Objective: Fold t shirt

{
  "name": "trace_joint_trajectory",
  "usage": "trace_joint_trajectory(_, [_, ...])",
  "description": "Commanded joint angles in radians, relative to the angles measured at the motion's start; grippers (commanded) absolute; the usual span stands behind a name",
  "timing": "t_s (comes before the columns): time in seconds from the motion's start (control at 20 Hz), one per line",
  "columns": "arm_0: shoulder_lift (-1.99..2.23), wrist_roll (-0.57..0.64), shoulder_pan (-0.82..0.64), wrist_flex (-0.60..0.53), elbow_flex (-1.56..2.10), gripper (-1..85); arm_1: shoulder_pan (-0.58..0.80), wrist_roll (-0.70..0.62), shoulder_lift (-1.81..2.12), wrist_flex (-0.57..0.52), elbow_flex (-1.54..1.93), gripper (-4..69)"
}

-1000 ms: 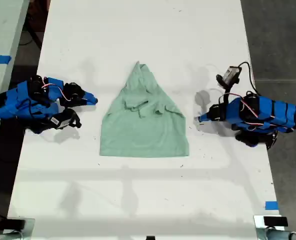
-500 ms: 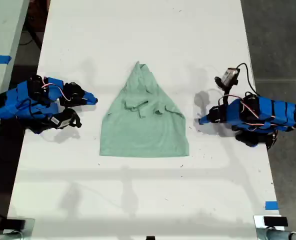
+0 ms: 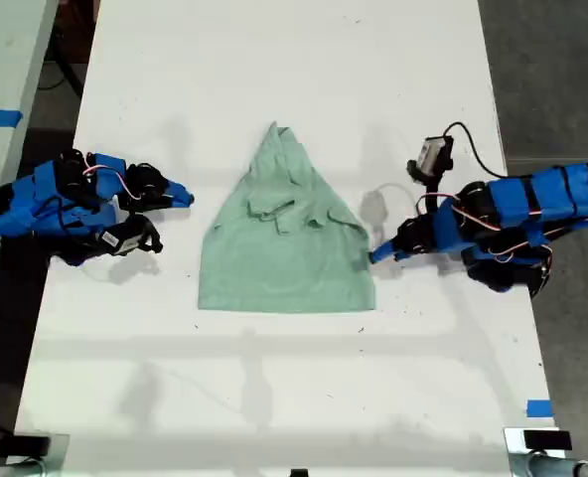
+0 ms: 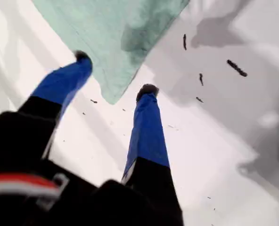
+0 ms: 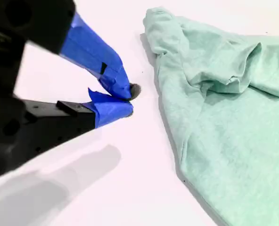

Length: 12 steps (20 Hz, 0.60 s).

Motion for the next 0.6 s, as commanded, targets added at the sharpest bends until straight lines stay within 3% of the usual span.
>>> trace_joint_trajectory(0.0, [0.006, 0.0, -0.003, -0.02, 0.012, -0.1, -0.038, 0.051, -0.227, -0.037, -0.17, 31.9])
trace_joint_trajectory(0.15, [0.006, 0.0, -0.002, -0.02, 0.012, -0.1, -0.028, 0.054, -0.342, -0.141, -0.153, 32.4])
trace_joint_trajectory(0.4, [0.006, 0.0, 0.002, -0.02, 0.012, -0.1, 0.037, 0.041, -0.383, -0.39, 0.032, 27.1])
trace_joint_trajectory(0.55, [0.006, 0.0, 0.002, -0.02, 0.012, -0.1, 0.061, 0.023, -0.457, -0.463, 0.054, 24.6])
